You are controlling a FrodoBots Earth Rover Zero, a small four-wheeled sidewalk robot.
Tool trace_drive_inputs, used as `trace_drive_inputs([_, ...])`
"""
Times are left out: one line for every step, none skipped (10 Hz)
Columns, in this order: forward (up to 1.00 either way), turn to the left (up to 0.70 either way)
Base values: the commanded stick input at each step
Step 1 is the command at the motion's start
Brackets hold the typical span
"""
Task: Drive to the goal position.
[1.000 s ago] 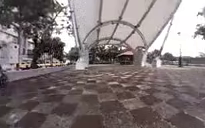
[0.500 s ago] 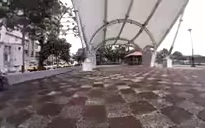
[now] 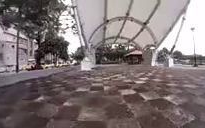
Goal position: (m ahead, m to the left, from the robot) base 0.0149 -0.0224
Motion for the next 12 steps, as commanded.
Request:
trace_drive_inputs([1.0,0.0])
trace_drive_inputs([1.0,0.0])
trace_drive_inputs([1.0,0.0])
trace_drive_inputs([1.0,0.0])
trace_drive_inputs([1.0,0.0])
trace_drive_inputs([1.0,0.0])
trace_drive_inputs([1.0,0.0])
trace_drive_inputs([1.0,0.0])
trace_drive_inputs([1.0,0.0])
trace_drive_inputs([1.0,0.0])
trace_drive_inputs([1.0,0.0])
trace_drive_inputs([1.0,0.0])
